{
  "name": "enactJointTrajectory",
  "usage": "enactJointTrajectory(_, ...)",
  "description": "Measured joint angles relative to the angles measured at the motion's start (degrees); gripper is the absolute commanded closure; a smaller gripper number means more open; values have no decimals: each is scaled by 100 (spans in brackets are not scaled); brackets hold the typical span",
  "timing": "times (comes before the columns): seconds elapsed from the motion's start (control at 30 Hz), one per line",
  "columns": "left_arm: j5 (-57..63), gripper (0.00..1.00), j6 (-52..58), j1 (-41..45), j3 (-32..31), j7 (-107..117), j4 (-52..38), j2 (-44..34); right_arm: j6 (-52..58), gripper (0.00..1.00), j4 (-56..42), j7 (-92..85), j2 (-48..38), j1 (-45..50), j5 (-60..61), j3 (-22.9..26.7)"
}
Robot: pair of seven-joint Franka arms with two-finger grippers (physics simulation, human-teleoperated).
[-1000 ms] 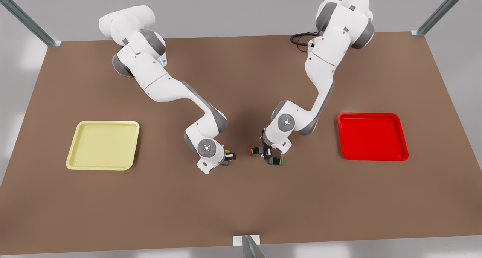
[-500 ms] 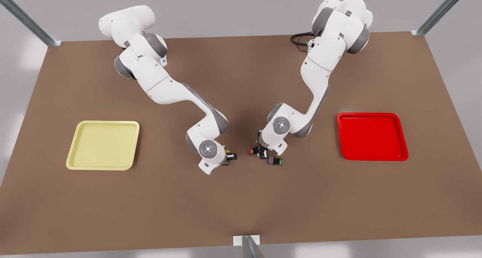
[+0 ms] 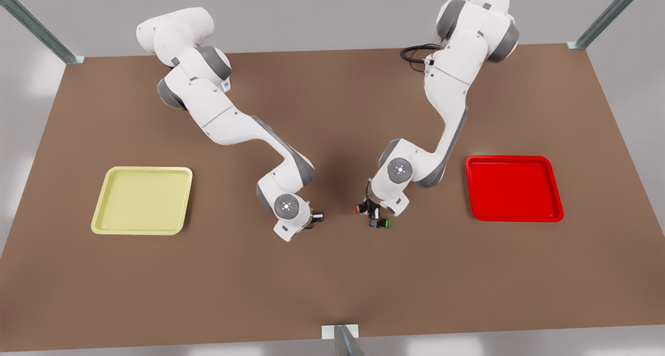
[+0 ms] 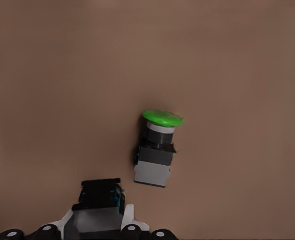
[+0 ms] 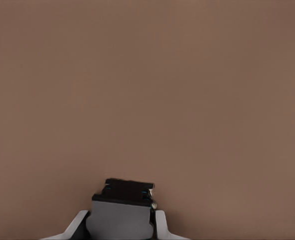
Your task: Place the switches on the corresponding trays according to their colors
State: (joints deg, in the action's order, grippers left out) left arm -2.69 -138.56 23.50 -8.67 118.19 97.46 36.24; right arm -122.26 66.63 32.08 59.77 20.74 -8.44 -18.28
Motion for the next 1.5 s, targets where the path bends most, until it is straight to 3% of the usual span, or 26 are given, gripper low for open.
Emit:
enactJointTrajectory(0.07,-27,45,330,-290,6,-653,365,-398,3,57,0,-6,-7,0,19,-17)
enactJointTrajectory(0.2,-50,45,544,-1136,6,-2171,1243,-1089,74,50,0,-81,-140,-159,60,-41)
enactJointTrajectory(0.3,-56,45,704,-1890,197,-3964,2270,-1927,1319,46,195,-868,-1068,-1521,27,-749)
enactJointTrajectory(0.4,-61,45,795,-2274,818,-5736,2936,-2404,1903,45,1913,-3137,-2808,-3626,394,-876)
enactJointTrajectory(0.47,-81,45,699,-2530,1204,-6995,2929,-2234,1901,45,3459,-4209,-4016,-4735,517,-861)
enactJointTrajectory(0.53,-66,43,684,-2769,1465,-7811,2751,-1993,1581,45,4514,-4438,-4518,-5280,324,-817)
enactJointTrajectory(0.6,-165,0,666,-2772,1700,-8214,2675,-1961,994,41,5051,-4437,-4473,-5544,-20,-702)
enactJointTrajectory(0.73,-968,0,774,-2788,1862,-8270,2354,-2000,103,39,5043,-4408,-3864,-5533,-449,-137)
enactJointTrajectory(0.77,-921,0,820,-2797,1778,-8203,2089,-2063,-4,26,4977,-4340,-3709,-5530,-435,-132)
enactJointTrajectory(0.8,-761,0,1221,-2758,1664,-8145,1753,-2063,-7,0,4941,-4291,-3705,-5536,-421,-132)
enactJointTrajectory(0.87,-463,0,1311,-2802,1503,-8124,1546,-2068,21,0,4927,-4300,-3715,-5538,-403,-132)
enactJointTrajectory(0.97,-193,0,1751,-2777,677,-8470,304,-2133,54,0,4938,-4380,-3743,-5540,-395,-132)
enactJointTrajectory(1.07,124,1,4592,-2817,304,-11059,-1293,-2178,95,0,4939,-4443,-3765,-5532,-405,-139)
enactJointTrajectory(1.13,225,1,5287,-2669,92,-12405,-1176,-2919,172,0,4927,-4441,-3780,-5528,-410,-149)
enactJointTrajectory(1.17,264,6,5273,-2791,-41,-12396,-1133,-2943,172,0,4921,-4445,-3780,-5525,-413,-157)
enactJointTrajectory(1.2,311,0,5285,-2857,-286,-11851,-1275,-2756,173,0,4912,-4483,-3793,-5506,-417,-181)
enactJointTrajectory(1.23,358,0,5505,-2685,-438,-11599,-1829,-2364,173,0,4912,-4510,-3819,-5462,-421,-184)
enactJointTrajectory(1.5,497,0,5288,-2736,-459,-11582,-1854,-2282,166,0,4913,-5002,-3832,-5433,-484,-218)
